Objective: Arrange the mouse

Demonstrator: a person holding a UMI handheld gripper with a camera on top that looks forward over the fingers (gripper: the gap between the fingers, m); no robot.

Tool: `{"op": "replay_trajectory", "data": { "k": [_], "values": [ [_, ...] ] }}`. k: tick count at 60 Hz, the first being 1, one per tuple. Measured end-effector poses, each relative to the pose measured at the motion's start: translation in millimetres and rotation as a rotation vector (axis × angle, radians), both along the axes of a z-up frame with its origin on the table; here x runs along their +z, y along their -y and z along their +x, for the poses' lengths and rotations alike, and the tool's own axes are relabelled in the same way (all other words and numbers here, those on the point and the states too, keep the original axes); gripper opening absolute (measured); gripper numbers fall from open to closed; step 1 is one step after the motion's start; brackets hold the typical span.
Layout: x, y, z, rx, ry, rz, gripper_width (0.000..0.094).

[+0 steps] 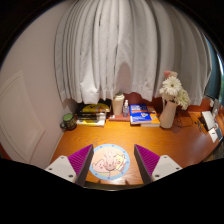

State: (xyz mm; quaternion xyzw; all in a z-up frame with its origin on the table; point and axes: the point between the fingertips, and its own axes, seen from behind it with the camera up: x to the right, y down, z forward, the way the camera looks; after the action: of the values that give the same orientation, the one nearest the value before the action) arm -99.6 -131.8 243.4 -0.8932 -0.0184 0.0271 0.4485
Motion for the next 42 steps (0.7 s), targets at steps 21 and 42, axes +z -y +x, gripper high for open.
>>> {"op": "replay_trajectory", "data": {
  "k": [21,42],
  "values": [
    [40.5,39.3,22.9,-0.003,-0.021,0.059,0.0808],
    [49.9,47.9,40.6,-0.035,-0.024,0.073,0.0808]
  ]
}}
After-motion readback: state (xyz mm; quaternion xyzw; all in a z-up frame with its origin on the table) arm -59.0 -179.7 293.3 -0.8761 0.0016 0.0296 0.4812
